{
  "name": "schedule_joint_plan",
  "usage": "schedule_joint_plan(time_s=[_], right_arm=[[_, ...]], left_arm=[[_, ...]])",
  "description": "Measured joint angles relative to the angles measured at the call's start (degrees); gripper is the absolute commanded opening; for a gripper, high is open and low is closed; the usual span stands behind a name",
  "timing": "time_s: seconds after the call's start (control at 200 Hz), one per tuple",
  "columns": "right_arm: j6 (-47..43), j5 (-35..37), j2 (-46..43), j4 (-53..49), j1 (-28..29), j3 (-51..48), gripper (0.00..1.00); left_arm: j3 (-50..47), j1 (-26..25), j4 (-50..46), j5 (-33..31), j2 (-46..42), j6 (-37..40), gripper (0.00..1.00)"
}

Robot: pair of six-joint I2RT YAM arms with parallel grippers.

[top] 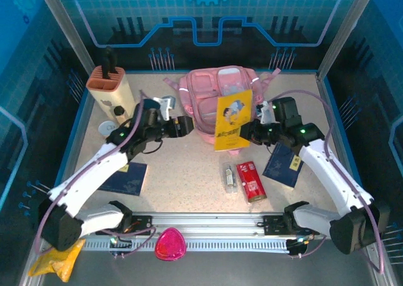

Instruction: Pack the student bag

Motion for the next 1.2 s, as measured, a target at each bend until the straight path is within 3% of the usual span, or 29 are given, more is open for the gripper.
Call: schedule_joint_plan(time_s=[0.28,0.5,0.895,0.991,1.201], right_arm=[[-3.89,5.42,-6.60,-10.67,-10.21,-0.50,0.00],[-4.35,5.97,-6.99,-12.44,-14.16,-2.91,0.00],[-4.31,5.99,-4.31,-12.59,-16.48,-3.06,0.00],[-4.31,5.70,-4.24,-12.55,-16.50,-3.06,0.00],[-4.33,5.20,-3.17,-12.61,-16.50,-2.91,0.00]], left_arm=[[14.32,-2.54,-0.42,-2.58,22.27,17.94,0.78],[28.76,-6.01,-2.38,-6.08,38.80,30.51,0.80],[41.75,-7.28,-5.03,-8.59,55.76,39.69,0.80],[43.28,-7.37,-4.90,-10.10,58.05,40.17,0.70],[43.85,-7.82,-2.75,-12.92,59.17,40.50,0.31]])
